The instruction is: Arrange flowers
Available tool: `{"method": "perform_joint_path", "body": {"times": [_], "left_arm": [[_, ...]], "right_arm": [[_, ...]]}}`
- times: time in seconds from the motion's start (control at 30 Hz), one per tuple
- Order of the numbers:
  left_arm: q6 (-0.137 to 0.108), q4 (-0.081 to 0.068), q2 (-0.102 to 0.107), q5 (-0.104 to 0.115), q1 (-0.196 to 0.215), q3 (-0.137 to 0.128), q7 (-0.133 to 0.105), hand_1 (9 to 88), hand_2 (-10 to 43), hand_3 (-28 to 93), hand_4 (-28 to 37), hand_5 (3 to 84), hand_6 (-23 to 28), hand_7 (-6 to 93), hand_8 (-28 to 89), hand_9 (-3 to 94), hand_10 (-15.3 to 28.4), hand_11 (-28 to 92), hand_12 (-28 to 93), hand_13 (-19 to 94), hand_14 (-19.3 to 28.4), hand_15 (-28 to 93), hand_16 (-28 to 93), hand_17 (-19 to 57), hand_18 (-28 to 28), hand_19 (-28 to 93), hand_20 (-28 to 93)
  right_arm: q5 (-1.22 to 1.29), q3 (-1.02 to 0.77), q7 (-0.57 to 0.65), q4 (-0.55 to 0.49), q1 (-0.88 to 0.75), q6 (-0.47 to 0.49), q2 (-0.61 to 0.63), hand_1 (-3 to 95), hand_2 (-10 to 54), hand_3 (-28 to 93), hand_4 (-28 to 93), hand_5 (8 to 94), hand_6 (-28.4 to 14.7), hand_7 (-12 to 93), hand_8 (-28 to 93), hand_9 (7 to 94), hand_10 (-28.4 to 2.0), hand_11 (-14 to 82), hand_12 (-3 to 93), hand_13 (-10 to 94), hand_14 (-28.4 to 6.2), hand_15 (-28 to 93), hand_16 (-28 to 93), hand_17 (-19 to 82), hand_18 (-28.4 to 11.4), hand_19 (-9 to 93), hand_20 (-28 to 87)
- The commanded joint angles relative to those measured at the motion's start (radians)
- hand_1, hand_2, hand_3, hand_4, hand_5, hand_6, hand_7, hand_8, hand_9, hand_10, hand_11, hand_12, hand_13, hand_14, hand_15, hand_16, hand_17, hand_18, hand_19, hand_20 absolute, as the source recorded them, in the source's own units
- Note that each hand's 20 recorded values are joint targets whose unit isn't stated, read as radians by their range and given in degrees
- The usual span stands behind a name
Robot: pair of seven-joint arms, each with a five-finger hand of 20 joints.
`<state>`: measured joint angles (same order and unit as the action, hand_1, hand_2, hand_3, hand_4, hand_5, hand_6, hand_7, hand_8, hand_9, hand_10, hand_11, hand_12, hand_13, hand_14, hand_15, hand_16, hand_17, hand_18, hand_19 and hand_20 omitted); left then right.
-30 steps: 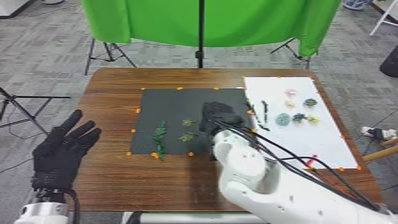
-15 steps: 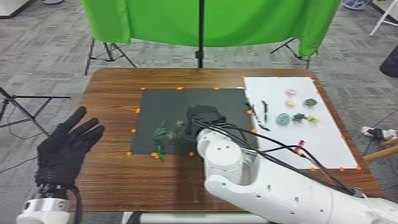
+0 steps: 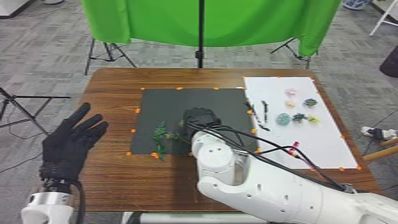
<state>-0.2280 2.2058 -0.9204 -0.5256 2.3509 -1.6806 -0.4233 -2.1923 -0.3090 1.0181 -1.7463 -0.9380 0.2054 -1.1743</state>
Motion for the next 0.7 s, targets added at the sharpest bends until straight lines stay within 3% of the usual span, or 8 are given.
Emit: {"method": "perform_joint_path", "body": {"times": [0.03,0.1,0.23,0.3,0.37,0.6,0.7], "left_arm": [[0.008,-0.01,0.002,-0.002,-0.007,0.01,0.014,21.2,5.1,80,-28.3,36.9,7.9,11.3,-10,35.2,20.2,23,11,24,28.4,50,-8,-10.0,26.3,54,11],[0.012,-0.011,-0.004,-0.009,-0.011,0.009,0.023,21.2,5.1,80,-28.3,36.9,7.9,11.3,-10,35.1,20.2,23,11,24,28.4,50,-8,-10.0,26.3,54,11],[0.003,-0.01,0.009,0.003,-0.006,0.015,0.01,21.4,5.1,80,-28.3,36.9,7.9,11.5,-10,35.1,20.2,23,11,24,28.4,50,-8,-10.0,26.3,54,11],[0.005,-0.01,0.003,0.0,-0.004,0.01,0.02,21.4,5.1,80,-28.3,36.9,7.9,11.4,-10,35.1,20.2,23,11,24,28.4,50,-8,-10.0,26.3,54,11],[0.003,-0.008,-0.002,0.0,0.004,0.01,0.014,21.4,5.1,80,-28.3,36.9,7.9,11.3,-10,35.1,20.2,23,11,24,28.4,50,-8,-10.0,26.3,54,11],[-0.016,0.002,0.017,0.022,0.042,0.004,-0.025,21.5,5.1,80,-28.3,36.9,7.9,11.5,-10,35.1,20.3,23,11,24,28.4,50,-8,-10.0,26.3,54,11],[-0.014,0.003,0.014,0.02,0.044,0.002,-0.021,21.5,5.2,80,-28.3,36.9,7.9,11.4,-10,35.1,20.4,23,11,24,28.4,50,-8,-10.0,26.3,54,11]], "right_arm": [[-0.011,-0.001,0.001,-0.004,-0.003,-0.02,-0.022,38.7,2.2,69,-26,93.7,0.1,26,-14,93.7,-12.4,48.5,20.5,86,-10.6,75,22,55,-24.6,93,61],[-0.01,-0.002,-0.001,-0.005,-0.003,-0.022,-0.023,38.3,2.3,69,-26,93.7,0.0,26,-15,93.7,-12.4,48.6,20.0,86,-10.6,75,22,55,-24.7,93,61],[-0.019,-0.004,-0.001,-0.012,-0.007,-0.021,-0.02,37.5,2.2,67,-27,93.7,-0.1,25,-15,93.7,-12.4,48.5,19.6,86,-10.7,75,22,55,-24.7,93,61],[-0.004,-0.018,0.005,-0.019,-0.016,-0.031,-0.021,36.4,1.7,67,-26,93.7,-0.2,25,-15,93.7,-12.3,48.1,19.5,86,-10.8,74,22,55,-24.7,93,61],[-0.023,-0.02,-0.001,-0.03,-0.019,-0.031,-0.007,35.9,1.7,68,-26,93.7,-0.3,25,-15,93.7,-12.4,48.0,19.5,86,-10.9,74,22,55,-24.7,93,61],[-0.034,-0.097,-0.007,-0.135,-0.086,-0.06,0.076,33.4,3.1,67,-26,93.7,-0.6,24,-15,93.7,-12.2,47.6,19.5,86,-10.9,74,22,55,-25.0,93,61],[-0.017,-0.142,0.004,-0.185,-0.137,-0.059,0.12,32.4,3.3,68,-25,93.7,-0.8,22,-15,93.7,-12.0,46.8,19.6,86,-11.0,74,22,55,-25.1,93,61]]}}
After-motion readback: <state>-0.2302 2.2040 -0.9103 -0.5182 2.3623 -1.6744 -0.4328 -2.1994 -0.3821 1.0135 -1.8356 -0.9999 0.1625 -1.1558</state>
